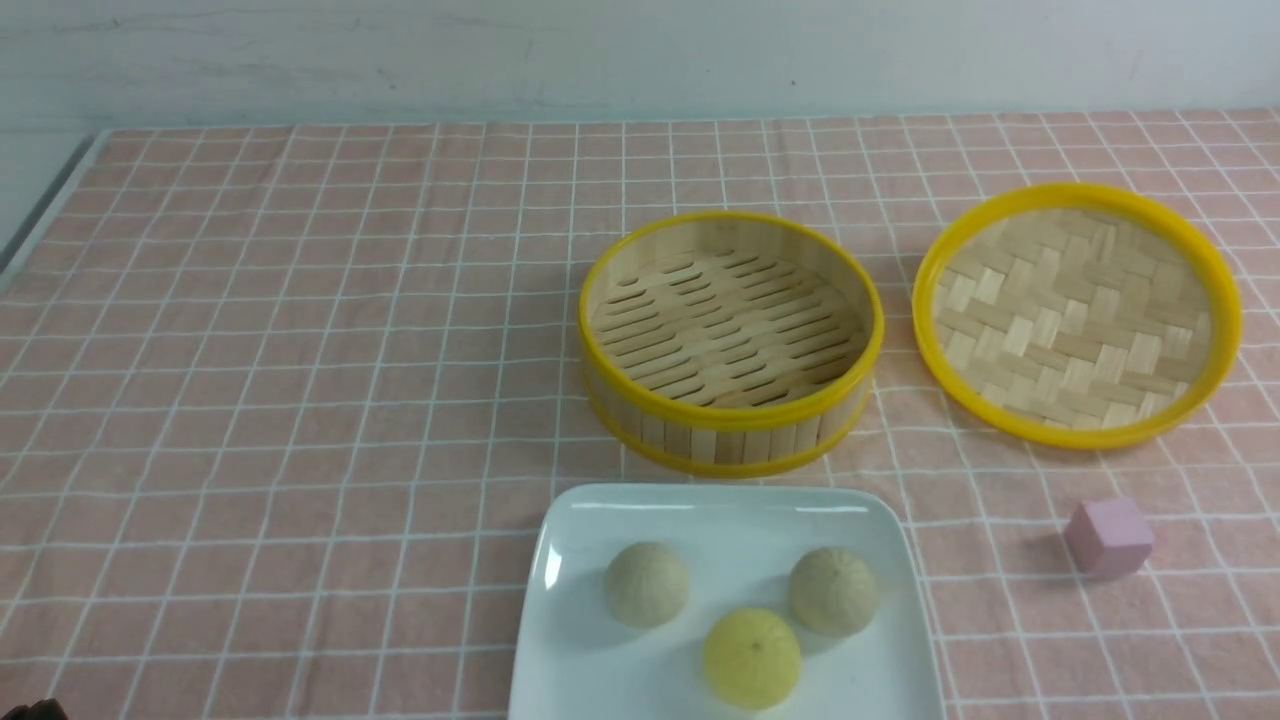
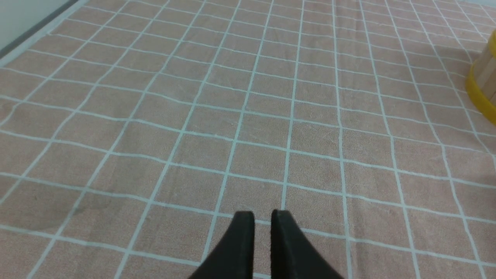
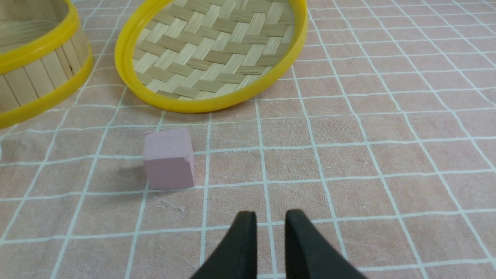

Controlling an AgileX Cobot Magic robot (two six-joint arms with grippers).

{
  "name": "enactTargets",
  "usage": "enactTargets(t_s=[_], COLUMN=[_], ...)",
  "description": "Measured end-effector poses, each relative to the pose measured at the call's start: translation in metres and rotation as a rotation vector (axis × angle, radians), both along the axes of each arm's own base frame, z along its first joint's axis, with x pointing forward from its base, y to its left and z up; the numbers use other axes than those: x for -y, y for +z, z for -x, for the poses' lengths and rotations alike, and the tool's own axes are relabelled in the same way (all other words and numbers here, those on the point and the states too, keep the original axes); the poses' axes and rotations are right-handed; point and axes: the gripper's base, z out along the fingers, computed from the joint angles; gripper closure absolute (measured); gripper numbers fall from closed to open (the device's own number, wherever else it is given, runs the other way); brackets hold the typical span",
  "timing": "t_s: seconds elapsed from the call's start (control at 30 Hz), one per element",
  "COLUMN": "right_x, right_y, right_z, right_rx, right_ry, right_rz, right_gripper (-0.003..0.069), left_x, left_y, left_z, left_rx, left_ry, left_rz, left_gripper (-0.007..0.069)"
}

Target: Put the steamed buns into the plate on the pink tablecloth.

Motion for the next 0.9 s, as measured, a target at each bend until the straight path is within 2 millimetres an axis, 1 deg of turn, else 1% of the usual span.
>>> enactTargets(t_s=[0.9], right_x=[0.0000], right_y=[0.0000], right_z=[0.0000], right_rx=[0.000], right_ry=[0.000], right_rz=[0.000], right_gripper=[0.0495], left_x=[-0.0008], left_y=[0.0000], left_z=[0.0000], left_rx=[-0.001], left_ry=[0.002], left_rz=[-0.023], left_gripper=[0.0508])
